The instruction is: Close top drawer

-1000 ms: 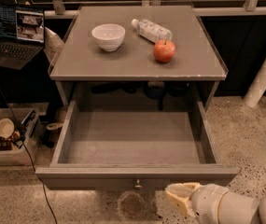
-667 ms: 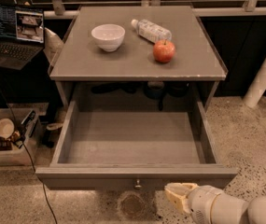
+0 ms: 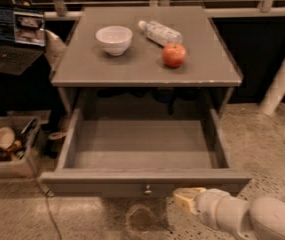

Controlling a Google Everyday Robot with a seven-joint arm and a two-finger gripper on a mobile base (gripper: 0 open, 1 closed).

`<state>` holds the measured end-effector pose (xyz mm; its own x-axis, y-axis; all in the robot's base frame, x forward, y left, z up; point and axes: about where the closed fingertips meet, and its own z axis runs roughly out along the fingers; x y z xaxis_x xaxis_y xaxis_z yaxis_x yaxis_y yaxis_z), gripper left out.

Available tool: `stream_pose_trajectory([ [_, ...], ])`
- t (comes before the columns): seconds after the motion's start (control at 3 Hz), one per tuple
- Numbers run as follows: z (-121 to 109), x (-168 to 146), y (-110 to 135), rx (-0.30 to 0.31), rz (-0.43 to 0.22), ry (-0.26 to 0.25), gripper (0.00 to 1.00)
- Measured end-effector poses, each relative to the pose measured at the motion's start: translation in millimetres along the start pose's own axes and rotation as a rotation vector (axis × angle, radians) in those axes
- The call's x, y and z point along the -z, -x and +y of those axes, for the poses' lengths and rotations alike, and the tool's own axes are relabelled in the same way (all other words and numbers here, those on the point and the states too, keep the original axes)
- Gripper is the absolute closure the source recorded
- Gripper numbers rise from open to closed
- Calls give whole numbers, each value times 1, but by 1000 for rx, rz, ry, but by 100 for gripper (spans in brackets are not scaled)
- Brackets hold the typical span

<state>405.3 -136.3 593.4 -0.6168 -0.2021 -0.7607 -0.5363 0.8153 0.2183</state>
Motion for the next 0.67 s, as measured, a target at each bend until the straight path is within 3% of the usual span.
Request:
stream_pose_trajectory([
  [0.33,-17,-12,4,42,-1,17,100],
  [0.67,-16,-12,4,42,-1,17,100],
])
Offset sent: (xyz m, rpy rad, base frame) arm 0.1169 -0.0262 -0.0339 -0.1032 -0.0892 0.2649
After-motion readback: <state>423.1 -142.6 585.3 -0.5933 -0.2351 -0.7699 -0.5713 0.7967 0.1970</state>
